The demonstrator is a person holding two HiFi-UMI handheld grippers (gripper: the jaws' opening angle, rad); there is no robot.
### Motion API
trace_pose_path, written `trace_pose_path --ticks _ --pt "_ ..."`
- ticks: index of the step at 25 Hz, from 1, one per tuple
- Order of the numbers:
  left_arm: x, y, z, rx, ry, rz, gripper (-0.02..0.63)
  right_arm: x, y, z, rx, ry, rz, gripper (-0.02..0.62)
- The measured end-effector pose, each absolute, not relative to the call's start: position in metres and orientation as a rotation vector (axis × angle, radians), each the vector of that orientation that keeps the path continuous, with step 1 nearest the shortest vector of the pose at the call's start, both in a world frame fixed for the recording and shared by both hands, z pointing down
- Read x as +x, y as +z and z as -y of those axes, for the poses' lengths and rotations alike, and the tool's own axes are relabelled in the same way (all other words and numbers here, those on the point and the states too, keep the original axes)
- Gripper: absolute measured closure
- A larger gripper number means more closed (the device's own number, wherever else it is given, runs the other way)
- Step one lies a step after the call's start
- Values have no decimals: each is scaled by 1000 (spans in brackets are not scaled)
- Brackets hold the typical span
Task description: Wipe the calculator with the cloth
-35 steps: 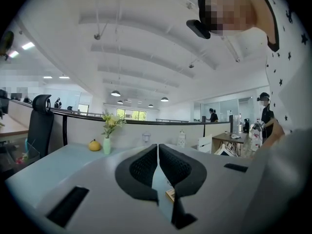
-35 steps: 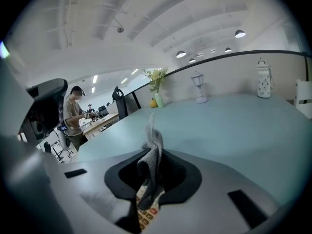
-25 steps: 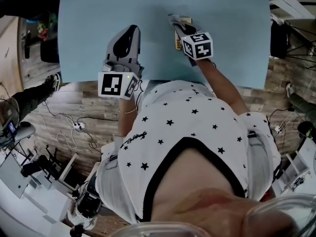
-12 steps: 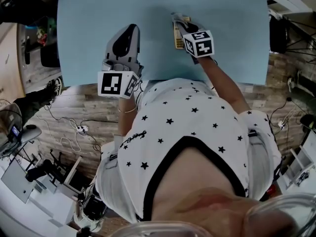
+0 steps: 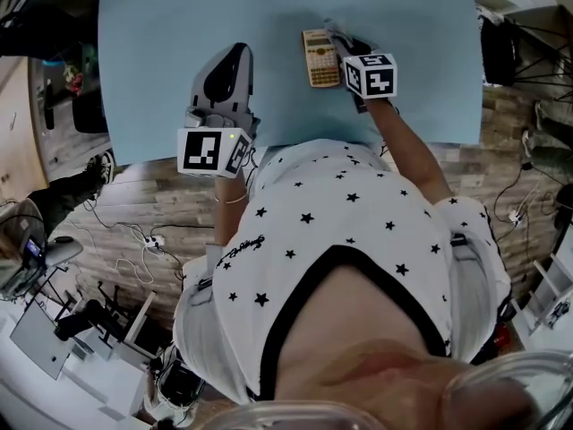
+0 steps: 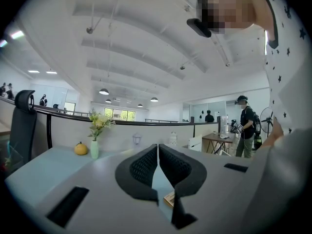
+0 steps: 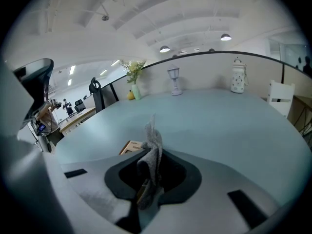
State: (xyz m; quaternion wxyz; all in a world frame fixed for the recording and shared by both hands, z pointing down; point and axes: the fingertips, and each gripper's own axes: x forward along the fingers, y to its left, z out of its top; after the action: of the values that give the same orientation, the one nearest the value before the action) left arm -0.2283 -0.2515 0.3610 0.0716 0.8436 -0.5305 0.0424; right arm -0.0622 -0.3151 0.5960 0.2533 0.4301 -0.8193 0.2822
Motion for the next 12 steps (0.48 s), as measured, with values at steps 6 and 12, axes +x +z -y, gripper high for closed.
trace_pose_path --ticks 6,12 --pt "-226 361 254 2542 128 1587 571 -53 604 312 1193 816 2198 551" --pt "-229 361 255 2533 124 1595 571 -53 595 315 1217 813 2214 551"
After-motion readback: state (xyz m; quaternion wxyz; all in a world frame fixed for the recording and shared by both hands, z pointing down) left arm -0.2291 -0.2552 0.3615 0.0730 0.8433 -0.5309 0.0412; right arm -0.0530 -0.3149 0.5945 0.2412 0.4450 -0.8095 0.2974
